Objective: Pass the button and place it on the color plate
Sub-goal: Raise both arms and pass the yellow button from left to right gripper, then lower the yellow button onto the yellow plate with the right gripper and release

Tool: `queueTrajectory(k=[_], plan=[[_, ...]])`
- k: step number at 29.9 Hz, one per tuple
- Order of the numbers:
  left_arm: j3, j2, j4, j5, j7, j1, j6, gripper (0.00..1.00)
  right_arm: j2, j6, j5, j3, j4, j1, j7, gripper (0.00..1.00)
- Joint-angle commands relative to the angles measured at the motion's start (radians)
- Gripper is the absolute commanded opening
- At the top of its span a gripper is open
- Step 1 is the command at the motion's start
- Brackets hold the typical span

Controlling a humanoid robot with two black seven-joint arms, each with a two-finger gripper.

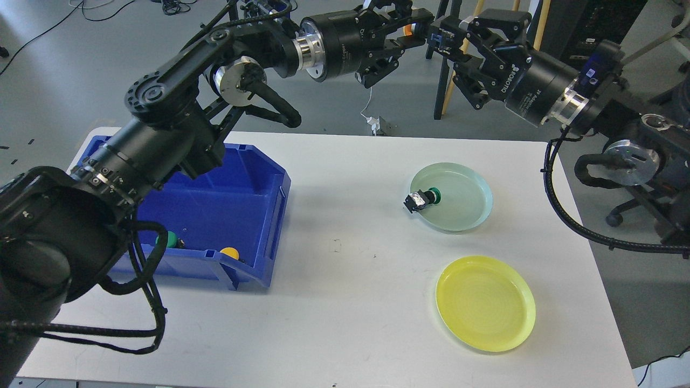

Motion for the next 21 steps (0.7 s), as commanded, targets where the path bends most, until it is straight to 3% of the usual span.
queueTrajectory(k=[1,21], plan=[[0.001,0.005,-0.002,0.002,0.009,0.0,0.0,1.0,-0.005,0.0,0.002,0.005,-0.002,0.01,0.002,0.17],[0.001,0.001,-0.002,0.0,-0.003,-0.008,0.0,1.0,-0.011,0.0,0.001,0.002,0.007,0.01,0.003,0.17]])
